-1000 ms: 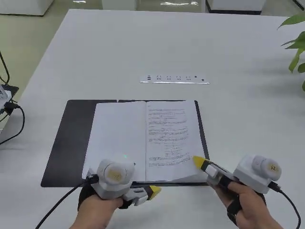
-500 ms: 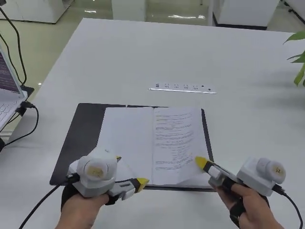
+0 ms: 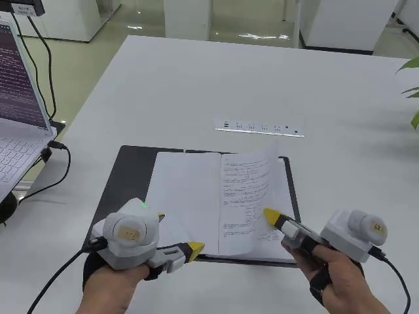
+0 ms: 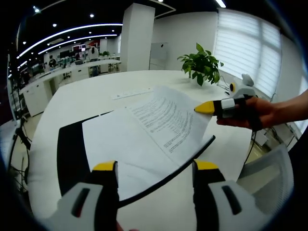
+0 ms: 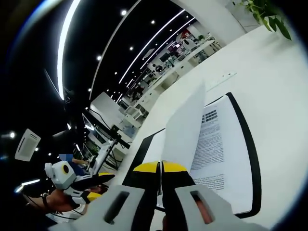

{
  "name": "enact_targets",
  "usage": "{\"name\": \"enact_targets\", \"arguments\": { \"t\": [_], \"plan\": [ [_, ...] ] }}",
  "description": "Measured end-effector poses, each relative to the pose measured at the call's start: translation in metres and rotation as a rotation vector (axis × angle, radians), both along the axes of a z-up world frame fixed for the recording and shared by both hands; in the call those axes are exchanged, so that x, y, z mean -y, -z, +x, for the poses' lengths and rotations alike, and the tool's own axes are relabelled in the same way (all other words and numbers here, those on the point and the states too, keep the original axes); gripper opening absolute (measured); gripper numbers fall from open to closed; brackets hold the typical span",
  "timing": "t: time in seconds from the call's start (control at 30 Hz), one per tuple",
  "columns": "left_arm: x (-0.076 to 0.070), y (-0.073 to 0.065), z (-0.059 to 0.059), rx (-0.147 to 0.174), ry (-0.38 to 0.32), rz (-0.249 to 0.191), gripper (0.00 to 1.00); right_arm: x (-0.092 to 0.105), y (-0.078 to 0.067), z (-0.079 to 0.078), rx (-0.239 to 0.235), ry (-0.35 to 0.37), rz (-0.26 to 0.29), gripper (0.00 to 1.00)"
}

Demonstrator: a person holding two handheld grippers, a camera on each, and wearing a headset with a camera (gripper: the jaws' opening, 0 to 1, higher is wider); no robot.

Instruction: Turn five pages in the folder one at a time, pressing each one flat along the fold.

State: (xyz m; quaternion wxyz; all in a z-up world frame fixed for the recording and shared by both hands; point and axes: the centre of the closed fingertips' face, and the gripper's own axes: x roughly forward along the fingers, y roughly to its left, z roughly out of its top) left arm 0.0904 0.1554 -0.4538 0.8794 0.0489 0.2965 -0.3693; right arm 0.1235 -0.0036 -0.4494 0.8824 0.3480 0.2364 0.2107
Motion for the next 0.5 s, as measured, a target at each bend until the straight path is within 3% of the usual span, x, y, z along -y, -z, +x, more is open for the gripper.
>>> {"name": "enact_targets", "arguments": {
  "t": [0.5],
  "plan": [
    [-0.021, -0.010, -0.001, 0.019, -0.039, -0.019, 0.62, -0.070, -0.023, 0.016, 0.043, -0.076, 0.052, 0.00]
  ]
}}
